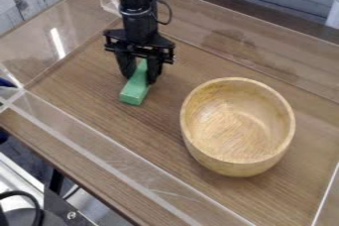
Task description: Remove the green block from inside the brown bowl and put it on the table
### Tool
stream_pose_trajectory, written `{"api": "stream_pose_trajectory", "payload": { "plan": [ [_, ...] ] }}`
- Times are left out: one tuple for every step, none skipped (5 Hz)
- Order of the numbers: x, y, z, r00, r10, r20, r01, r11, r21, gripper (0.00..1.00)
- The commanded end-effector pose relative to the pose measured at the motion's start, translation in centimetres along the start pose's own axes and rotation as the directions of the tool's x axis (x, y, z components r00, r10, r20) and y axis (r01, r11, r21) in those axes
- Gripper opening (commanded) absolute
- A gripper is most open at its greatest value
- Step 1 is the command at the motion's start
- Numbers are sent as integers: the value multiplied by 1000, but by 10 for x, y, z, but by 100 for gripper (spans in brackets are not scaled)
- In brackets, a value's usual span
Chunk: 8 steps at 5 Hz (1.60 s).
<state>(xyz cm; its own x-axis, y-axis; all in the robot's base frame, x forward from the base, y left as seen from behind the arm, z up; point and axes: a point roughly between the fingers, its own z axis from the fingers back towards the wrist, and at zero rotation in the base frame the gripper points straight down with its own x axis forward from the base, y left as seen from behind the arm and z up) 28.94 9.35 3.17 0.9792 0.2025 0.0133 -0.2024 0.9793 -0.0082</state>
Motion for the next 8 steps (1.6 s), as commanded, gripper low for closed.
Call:
{"api": "stream_pose_trajectory", "payload": {
  "plan": [
    [9,0,15,998,-29,54,28,1000,10,0],
    [6,-1,16,998,-47,50,47,999,7,0],
    [2,-3,24,999,-35,28,34,999,13,0],
    [-2,-4,33,1000,-22,6,21,1000,18,0],
    [-2,-4,31,1000,-7,-6,7,1000,6,100],
    [-5,-2,45,999,-25,30,25,1000,3,100],
    [-6,-2,85,991,-55,121,57,998,-12,100],
    [-7,-6,100,989,-68,128,69,998,-2,100]
  ]
}}
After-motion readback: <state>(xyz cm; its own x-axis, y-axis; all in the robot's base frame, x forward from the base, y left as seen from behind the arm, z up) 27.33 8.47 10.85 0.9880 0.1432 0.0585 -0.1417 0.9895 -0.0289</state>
